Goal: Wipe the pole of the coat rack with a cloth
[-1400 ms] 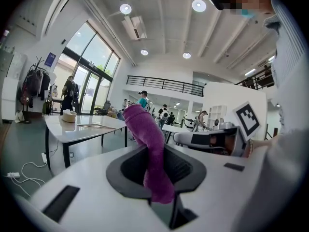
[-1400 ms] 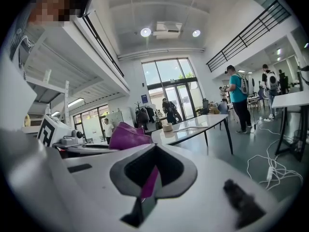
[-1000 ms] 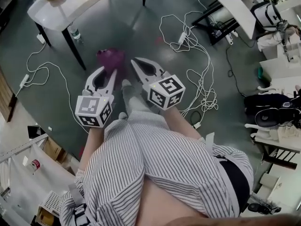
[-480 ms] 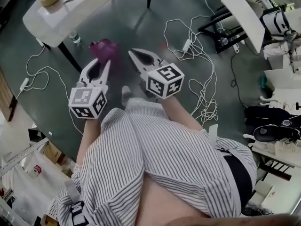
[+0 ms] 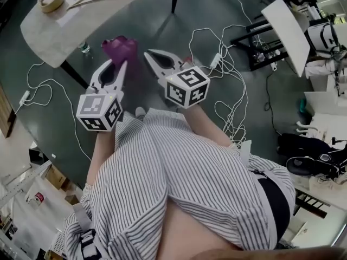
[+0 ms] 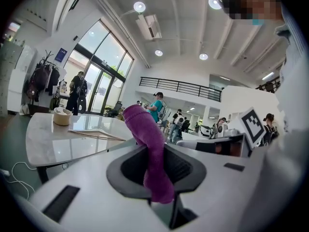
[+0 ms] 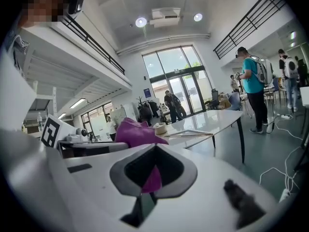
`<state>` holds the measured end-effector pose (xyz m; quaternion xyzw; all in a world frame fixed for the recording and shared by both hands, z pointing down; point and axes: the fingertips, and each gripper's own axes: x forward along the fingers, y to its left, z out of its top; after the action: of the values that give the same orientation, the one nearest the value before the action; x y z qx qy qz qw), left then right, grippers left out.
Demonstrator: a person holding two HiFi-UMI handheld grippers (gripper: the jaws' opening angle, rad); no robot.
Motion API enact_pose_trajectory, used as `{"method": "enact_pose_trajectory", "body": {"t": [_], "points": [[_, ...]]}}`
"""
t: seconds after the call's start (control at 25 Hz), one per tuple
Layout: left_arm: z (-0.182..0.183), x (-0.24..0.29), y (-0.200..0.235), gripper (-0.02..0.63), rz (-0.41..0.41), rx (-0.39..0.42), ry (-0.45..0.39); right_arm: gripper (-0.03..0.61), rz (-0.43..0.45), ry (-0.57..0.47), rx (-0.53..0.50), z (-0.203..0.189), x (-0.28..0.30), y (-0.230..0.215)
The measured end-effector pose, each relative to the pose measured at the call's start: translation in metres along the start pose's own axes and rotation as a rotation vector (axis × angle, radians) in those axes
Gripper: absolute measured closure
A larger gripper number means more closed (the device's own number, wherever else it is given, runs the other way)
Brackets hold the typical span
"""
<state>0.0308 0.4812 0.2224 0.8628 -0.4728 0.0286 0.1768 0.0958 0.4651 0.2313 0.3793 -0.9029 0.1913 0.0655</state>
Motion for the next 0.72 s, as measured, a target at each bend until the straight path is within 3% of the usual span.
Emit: {"method": "enact_pose_trajectory", "body": {"t": [0.24, 0.48, 0.72], "points": [[-0.012, 0.026, 0.021, 0.529, 0.022, -0.020, 0.052, 0.565, -0.022, 0.033, 0.064, -0.010, 0.021, -0.033], [-0.010, 0.063, 0.043, 0.529, -0.019, -0.016, 0.078, 0.563, -0.036, 0.035, 0.082, -0.004, 0.051, -0.056], [0.008, 0.129, 0.091, 0.529, -0.064, -0.026, 0.096, 0.563, -0.088, 0.032, 0.099, 0.011, 0.105, -0.106]]}}
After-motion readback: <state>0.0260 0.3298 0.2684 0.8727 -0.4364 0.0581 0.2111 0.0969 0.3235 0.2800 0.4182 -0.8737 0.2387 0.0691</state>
